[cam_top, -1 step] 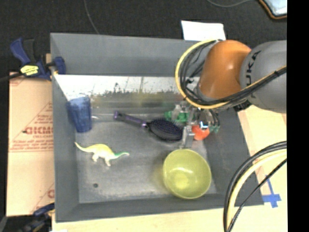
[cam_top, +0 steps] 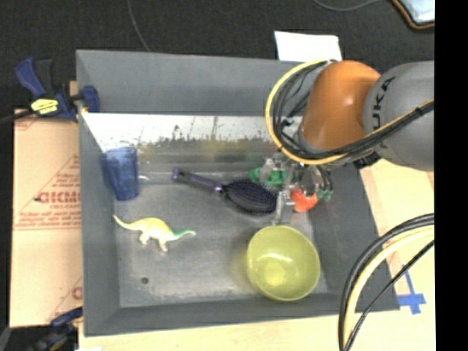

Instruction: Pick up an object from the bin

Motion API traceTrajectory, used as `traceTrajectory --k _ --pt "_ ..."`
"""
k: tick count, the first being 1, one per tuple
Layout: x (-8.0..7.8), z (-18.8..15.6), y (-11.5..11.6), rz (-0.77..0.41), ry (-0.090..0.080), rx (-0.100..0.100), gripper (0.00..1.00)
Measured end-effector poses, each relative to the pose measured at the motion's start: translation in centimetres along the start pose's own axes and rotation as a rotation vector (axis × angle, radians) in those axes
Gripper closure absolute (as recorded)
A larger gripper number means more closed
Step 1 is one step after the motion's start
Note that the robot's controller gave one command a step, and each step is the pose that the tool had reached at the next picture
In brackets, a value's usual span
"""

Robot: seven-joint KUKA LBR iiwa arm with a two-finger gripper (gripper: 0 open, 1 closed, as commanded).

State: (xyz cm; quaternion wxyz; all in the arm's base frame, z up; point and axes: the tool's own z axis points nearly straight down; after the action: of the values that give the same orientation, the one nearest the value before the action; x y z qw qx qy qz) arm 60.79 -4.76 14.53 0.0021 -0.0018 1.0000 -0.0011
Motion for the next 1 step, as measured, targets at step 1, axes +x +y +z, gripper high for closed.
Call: traceTrajectory --k 1 --pt "-0.3 2.73 -0.26 -0.047 -0.011 0.001 0.0"
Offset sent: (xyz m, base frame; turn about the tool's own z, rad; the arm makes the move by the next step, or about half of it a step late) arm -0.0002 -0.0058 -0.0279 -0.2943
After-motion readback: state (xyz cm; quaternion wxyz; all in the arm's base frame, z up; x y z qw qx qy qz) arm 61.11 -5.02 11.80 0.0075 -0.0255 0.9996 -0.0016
